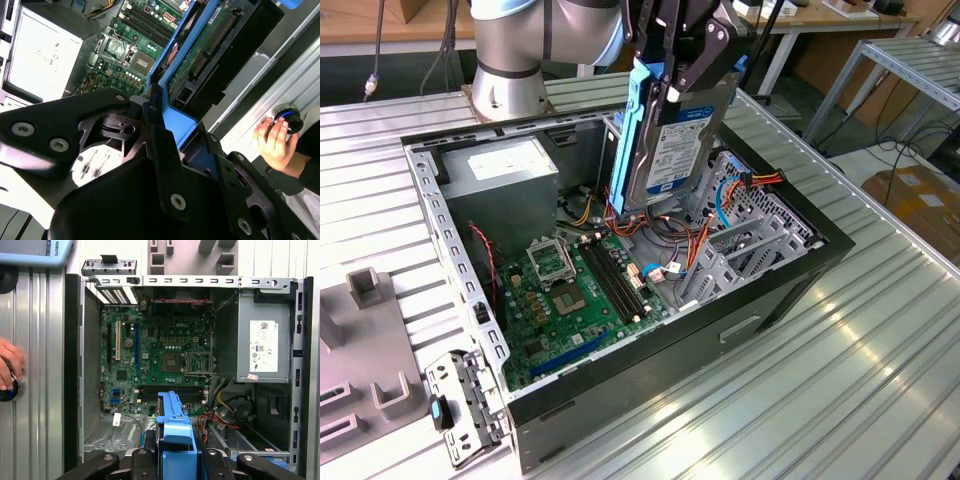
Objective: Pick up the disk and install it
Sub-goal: 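Insert the disk into the insertion slot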
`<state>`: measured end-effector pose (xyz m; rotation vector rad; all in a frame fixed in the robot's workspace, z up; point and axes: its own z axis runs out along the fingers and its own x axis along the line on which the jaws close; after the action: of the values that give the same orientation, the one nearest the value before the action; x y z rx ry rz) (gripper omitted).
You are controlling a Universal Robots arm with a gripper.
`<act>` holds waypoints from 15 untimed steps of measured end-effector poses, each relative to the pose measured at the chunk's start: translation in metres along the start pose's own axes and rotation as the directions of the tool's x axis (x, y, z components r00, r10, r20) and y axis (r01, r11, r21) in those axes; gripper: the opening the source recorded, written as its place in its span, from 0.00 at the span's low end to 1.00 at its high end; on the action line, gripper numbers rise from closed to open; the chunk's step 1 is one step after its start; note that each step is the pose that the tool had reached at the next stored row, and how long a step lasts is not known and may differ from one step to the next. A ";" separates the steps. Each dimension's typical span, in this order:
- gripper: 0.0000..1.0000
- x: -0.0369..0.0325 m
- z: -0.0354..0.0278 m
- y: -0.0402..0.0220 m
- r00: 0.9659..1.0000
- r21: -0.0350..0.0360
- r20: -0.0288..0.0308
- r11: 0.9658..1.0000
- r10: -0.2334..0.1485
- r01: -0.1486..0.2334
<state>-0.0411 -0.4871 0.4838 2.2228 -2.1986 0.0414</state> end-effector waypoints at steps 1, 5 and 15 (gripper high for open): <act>0.37 0.0000 0.0000 -0.0007 1.000 0.000 0.000 1.000 0.000 0.000; 0.37 0.0000 0.0000 -0.0042 1.000 0.000 0.000 1.000 0.000 0.000; 0.37 0.0001 0.0001 -0.0128 1.000 0.000 0.000 1.000 0.000 0.000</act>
<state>-0.0282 -0.4870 0.4838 2.2227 -2.1986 0.0416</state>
